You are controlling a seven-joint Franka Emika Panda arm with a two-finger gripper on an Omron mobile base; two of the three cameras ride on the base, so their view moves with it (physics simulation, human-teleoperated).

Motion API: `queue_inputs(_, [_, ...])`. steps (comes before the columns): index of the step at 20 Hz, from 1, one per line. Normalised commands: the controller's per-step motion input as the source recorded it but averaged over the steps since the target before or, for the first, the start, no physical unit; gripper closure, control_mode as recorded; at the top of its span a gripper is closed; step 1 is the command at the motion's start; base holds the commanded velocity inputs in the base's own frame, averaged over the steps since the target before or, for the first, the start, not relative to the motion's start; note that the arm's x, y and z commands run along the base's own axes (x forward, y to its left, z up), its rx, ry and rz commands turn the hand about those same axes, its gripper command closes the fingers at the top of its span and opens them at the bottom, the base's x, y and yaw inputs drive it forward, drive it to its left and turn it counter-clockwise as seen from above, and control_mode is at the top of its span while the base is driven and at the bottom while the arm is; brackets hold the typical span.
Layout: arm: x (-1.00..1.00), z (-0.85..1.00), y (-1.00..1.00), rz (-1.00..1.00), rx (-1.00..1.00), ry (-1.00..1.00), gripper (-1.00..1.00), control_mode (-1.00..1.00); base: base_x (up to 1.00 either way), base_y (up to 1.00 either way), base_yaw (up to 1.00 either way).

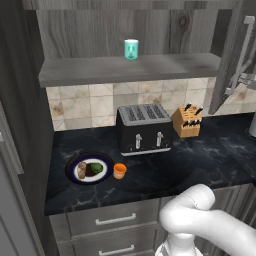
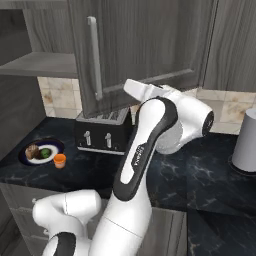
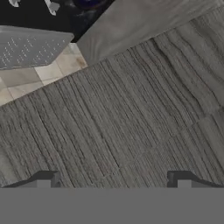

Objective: Pick the avocado and bread from the counter and place them on the plate. Then pick the jam from the cabinet and place it next to the plate. Lastly close the cabinet door.

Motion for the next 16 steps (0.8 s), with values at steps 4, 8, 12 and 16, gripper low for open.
queue_inputs(4, [1.0,-0.12,0.97,-0.06,-0.37,0.03,-1.0,-1.0,0.0,0.0,0.0])
queue_inputs(8, [1.0,-0.13,0.95,-0.07,-0.36,0.01,-1.0,-1.0,0.0,0.0,0.0])
queue_inputs(12, [1.0,-0.13,0.97,-0.09,-0.36,0.0,-1.0,-1.0,0.0,0.0,0.0])
queue_inputs(16, [1.0,-0.24,1.0,-0.18,-0.34,-0.02,-1.0,-1.0,0.0,0.0,0.0])
